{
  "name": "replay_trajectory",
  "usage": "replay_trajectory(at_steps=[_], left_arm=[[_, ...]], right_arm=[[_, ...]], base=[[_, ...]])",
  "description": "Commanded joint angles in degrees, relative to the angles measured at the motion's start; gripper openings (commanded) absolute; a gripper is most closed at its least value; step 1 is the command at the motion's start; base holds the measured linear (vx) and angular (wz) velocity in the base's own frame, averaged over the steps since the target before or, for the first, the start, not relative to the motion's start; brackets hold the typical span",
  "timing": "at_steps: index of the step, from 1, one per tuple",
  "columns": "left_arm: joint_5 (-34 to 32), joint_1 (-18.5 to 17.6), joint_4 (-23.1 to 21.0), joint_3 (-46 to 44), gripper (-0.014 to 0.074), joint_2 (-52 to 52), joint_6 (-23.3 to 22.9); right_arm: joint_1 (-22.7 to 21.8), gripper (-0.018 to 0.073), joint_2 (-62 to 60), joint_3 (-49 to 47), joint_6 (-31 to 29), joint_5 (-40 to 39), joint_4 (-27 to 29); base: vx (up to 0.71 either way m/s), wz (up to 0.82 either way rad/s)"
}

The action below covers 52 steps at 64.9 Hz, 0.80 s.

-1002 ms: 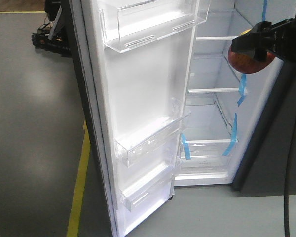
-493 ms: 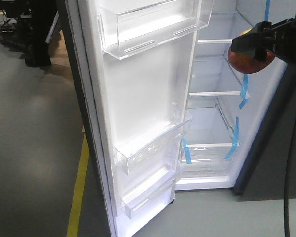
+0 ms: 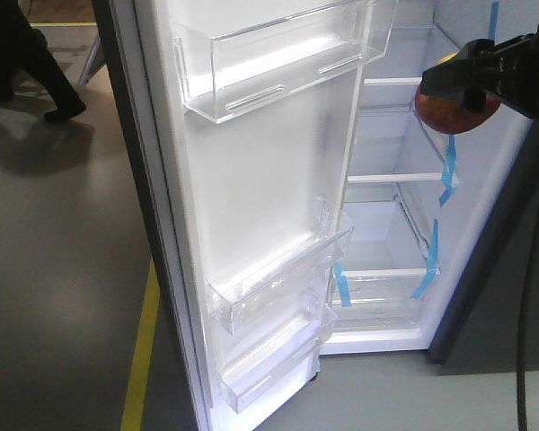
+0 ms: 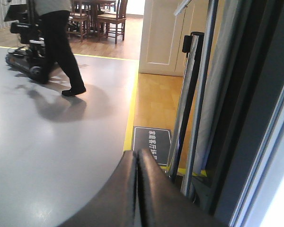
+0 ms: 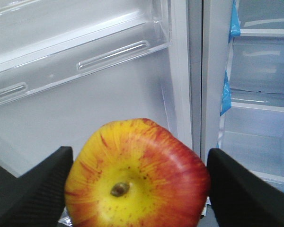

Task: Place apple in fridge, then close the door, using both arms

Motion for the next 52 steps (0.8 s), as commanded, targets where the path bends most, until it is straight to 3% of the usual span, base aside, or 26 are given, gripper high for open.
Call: replay_trajectory(at_steps=[1,52], left_arm=[[-4.19,-0.31,0.03,1.73,-0.0005,-0.91,-0.15],[-4.19,-0.31,0.03,1.73,-0.0005,-0.91,-0.15]], right_arm=[[-0.15,-0.0005,-1.82,-1.81,-0.64,-3.42,1.72],[-0.15,-0.0005,-1.82,-1.81,-0.64,-3.42,1.72]], base=[[0.05,0.00],[0.05,0.00]])
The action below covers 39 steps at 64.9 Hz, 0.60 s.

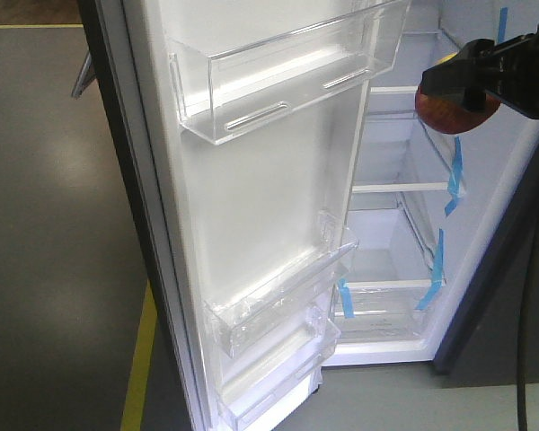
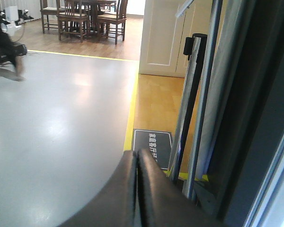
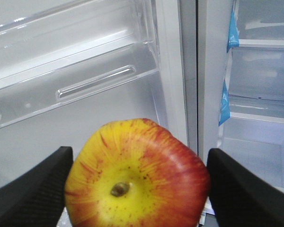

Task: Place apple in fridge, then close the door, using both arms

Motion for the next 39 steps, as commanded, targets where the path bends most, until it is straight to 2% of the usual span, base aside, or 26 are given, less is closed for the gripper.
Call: replay_trajectory(at_steps=[1,39], left_arm=[[-4.19,-0.31,0.03,1.73,-0.0005,-0.91,-0.15],[-4.19,-0.31,0.03,1.73,-0.0005,-0.91,-0.15]], right_arm=[[-0.15,-0.0005,-1.82,-1.81,-0.64,-3.42,1.72],[-0.15,-0.0005,-1.82,-1.81,-0.64,-3.42,1.72]], base=[[0.04,0.00],[0.04,0.00]])
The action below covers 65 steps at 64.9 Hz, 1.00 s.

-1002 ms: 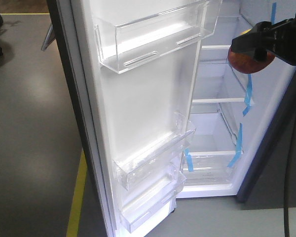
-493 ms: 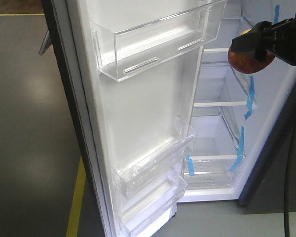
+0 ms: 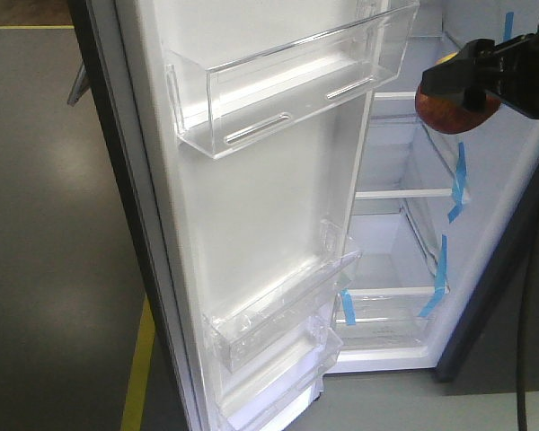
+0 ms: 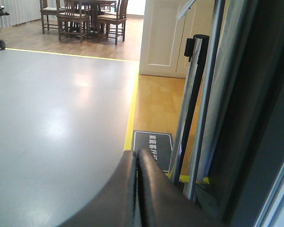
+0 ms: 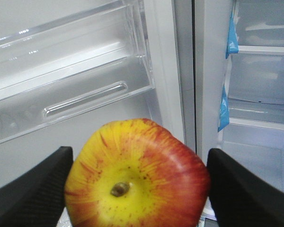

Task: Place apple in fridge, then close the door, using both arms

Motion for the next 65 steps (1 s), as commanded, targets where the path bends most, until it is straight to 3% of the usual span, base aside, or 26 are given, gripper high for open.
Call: replay_trajectory(at_steps=[1,65], left_arm=[[-4.19,-0.31,0.03,1.73,-0.0005,-0.91,-0.15],[-4.19,-0.31,0.03,1.73,-0.0005,-0.91,-0.15]], right_arm=[[-0.15,-0.0005,-1.82,-1.81,-0.64,-3.42,1.72],[-0.15,-0.0005,-1.82,-1.81,-0.64,-3.42,1.72]], base=[[0.03,0.00],[0.01,0.00]])
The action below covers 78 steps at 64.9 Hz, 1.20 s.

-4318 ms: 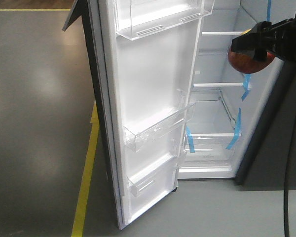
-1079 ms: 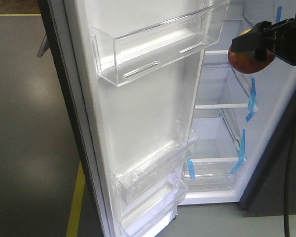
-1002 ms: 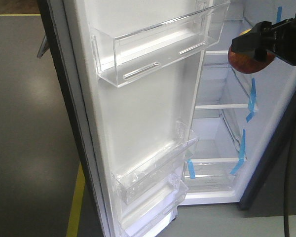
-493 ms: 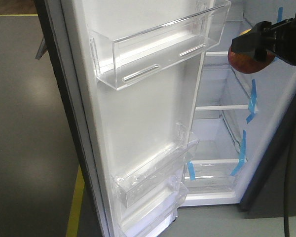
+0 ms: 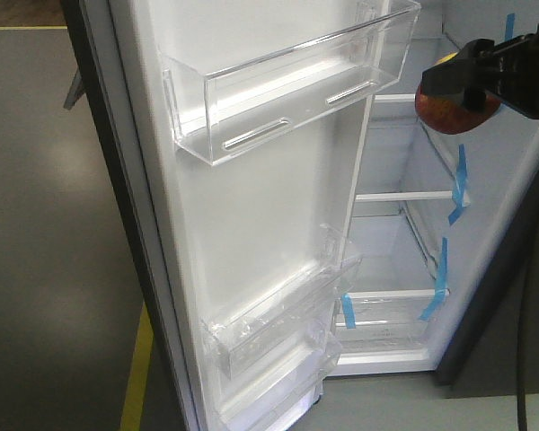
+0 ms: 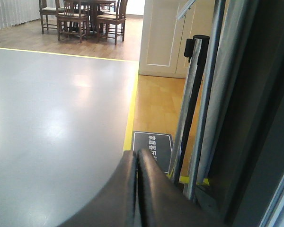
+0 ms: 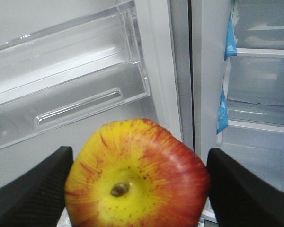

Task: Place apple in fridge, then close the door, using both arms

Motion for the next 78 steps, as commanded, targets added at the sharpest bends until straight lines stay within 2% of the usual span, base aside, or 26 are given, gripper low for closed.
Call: replay_trajectory(at_steps=[1,78], left_arm=[[-4.19,-0.31,0.03,1.73,-0.0005,-0.91,-0.15],[-4.19,-0.31,0.03,1.73,-0.0005,-0.91,-0.15]], right_arm=[[-0.15,-0.0005,-1.82,-1.81,-0.64,-3.42,1.72],[-0.15,-0.0005,-1.82,-1.81,-0.64,-3.42,1.72]], base=[[0.00,0.00],[0.00,0.00]])
